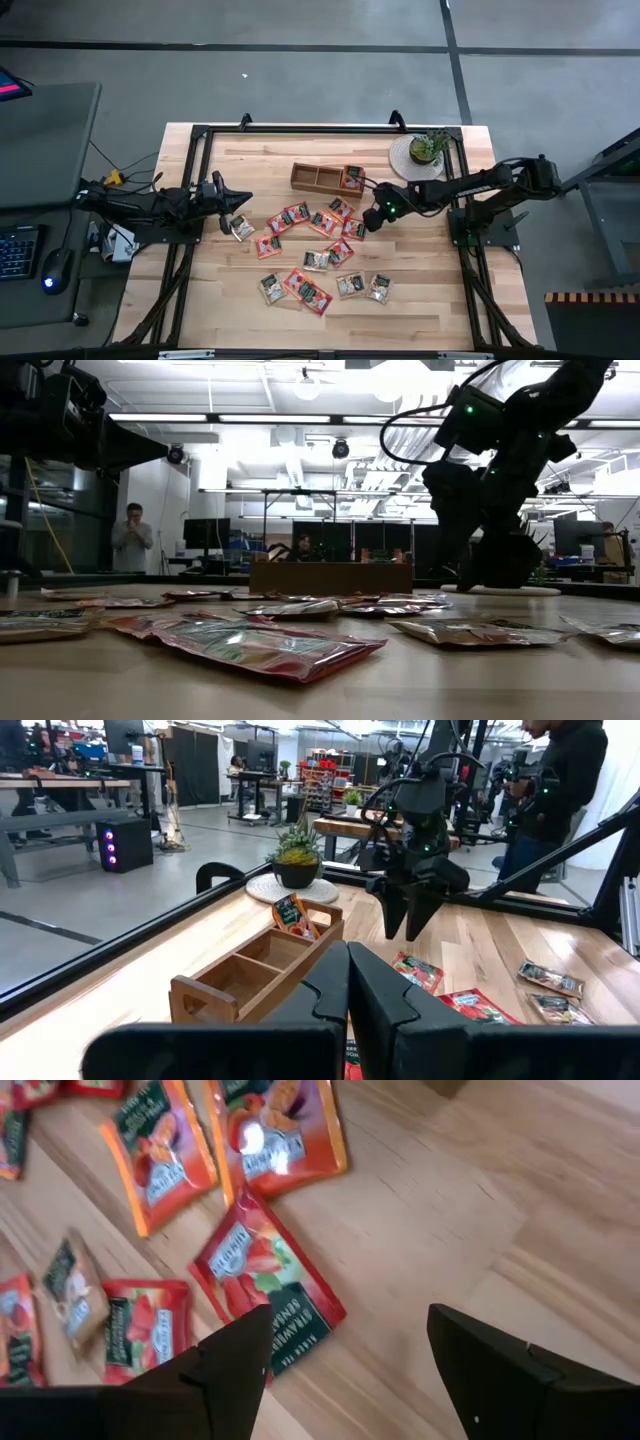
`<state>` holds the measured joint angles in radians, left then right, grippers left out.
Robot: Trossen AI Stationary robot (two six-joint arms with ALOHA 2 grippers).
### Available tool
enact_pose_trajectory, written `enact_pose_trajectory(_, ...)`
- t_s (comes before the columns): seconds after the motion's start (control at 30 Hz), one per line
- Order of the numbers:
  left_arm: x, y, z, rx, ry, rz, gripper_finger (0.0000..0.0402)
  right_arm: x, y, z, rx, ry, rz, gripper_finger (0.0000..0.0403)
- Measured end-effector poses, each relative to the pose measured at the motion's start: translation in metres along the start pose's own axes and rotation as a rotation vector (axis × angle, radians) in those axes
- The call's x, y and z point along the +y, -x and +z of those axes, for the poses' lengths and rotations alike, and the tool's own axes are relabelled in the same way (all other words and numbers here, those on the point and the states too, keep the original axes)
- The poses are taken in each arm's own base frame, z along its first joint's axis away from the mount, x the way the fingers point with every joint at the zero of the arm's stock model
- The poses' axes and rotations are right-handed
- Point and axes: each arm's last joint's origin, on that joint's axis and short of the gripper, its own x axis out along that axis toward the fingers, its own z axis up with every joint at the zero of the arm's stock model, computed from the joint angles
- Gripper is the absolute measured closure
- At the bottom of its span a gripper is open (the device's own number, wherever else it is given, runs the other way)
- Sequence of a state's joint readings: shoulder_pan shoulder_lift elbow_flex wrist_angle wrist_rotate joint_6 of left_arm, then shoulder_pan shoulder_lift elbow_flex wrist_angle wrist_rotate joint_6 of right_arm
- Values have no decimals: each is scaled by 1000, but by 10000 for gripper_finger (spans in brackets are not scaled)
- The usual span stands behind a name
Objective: Pick & Place Tea
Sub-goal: Put the red tea bag into the middle section of the wooden organizer
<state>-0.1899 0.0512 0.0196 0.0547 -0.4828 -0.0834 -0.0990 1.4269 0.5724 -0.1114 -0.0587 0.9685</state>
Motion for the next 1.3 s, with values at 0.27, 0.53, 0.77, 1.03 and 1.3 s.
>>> enact_pose_trajectory(0.27, 0, 0, 0, 0, 0, 0, 401, 0, 0, 0, -3, -19, -2, 142)
enact_pose_trajectory(0.53, 0, 0, 0, 0, 0, 0, 401, -1, -6, -5, 56, -107, -7, 141)
enact_pose_trajectory(0.77, 0, 0, 0, 0, 0, 0, 401, -1, -16, -8, 72, -176, -25, 141)
enact_pose_trajectory(1.03, 0, 0, 0, 0, 0, 0, 401, 4, -17, -10, 69, -253, 8, 141)
enact_pose_trajectory(1.3, 0, 0, 0, 0, 0, 0, 401, 10, -18, -20, 76, -300, 4, 141)
